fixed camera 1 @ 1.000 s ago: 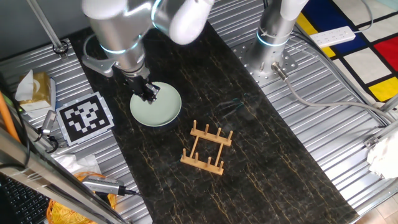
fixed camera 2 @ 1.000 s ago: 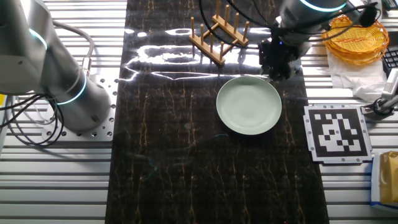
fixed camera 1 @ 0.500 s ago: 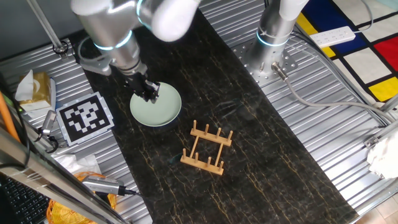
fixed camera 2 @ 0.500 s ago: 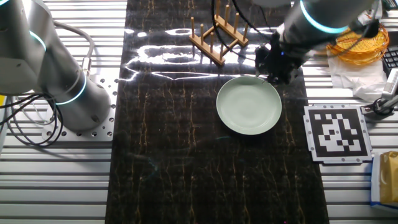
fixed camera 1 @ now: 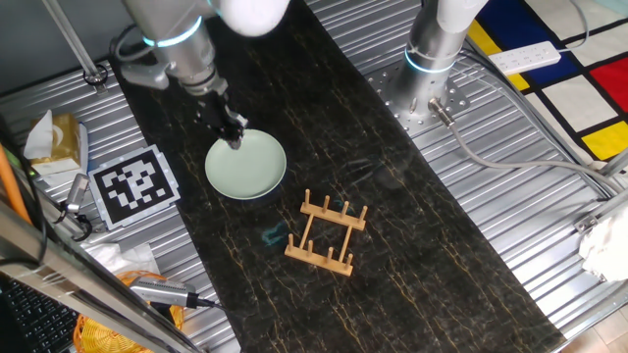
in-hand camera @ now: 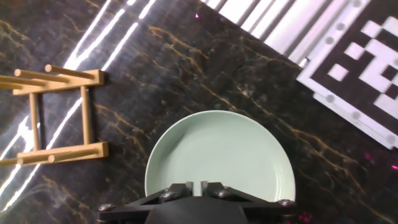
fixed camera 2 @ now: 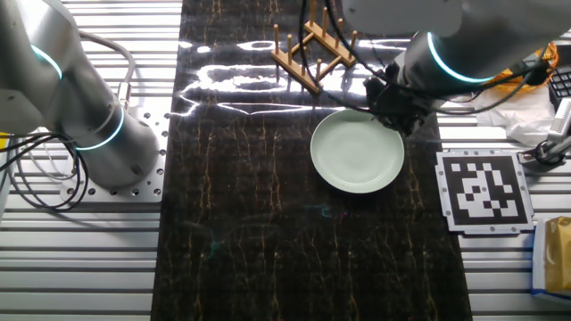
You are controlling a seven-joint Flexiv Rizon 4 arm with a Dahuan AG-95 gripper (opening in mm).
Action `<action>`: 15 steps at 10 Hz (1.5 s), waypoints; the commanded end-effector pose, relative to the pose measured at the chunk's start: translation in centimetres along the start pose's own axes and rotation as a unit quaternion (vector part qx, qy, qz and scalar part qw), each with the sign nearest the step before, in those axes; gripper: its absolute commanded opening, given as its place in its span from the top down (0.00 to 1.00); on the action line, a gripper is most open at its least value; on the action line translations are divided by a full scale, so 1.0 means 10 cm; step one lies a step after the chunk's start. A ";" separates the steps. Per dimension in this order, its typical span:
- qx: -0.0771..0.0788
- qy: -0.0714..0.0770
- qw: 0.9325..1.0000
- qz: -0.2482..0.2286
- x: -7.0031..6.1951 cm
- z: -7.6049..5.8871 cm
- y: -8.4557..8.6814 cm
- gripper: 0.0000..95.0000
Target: Put the dish on the dish rack
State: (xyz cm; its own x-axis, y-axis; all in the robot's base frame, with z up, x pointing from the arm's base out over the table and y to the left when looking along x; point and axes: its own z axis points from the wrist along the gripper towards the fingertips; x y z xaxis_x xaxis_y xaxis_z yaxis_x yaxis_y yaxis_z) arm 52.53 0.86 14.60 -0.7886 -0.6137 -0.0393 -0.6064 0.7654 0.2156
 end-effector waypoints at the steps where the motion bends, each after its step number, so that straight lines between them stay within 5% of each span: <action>1: 0.021 0.008 0.997 0.076 -0.02 0.04 0.01 0.80; 3: 0.015 -0.003 0.993 0.120 -0.02 0.04 0.01 0.80; 6: 0.009 0.012 0.988 0.157 -0.02 0.04 0.01 0.20; 7: 0.011 0.008 0.987 0.162 -0.02 0.04 0.01 0.20; 8: 0.008 0.006 0.987 0.161 -0.02 0.04 0.01 0.40; 9: 0.008 0.008 0.987 0.159 -0.02 0.04 0.01 0.40; 11: -0.003 -0.008 0.988 0.154 -0.02 0.04 0.01 0.80; 13: -0.011 -0.031 0.992 0.124 0.05 0.21 -0.18 0.80; 15: -0.002 -0.028 0.993 0.115 0.12 0.34 -0.36 0.80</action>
State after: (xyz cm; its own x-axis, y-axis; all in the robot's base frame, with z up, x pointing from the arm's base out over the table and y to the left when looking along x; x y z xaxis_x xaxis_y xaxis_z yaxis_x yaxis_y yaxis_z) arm 53.46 -1.65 10.84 -0.9150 -0.4012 -0.0419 -0.3987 0.8840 0.2441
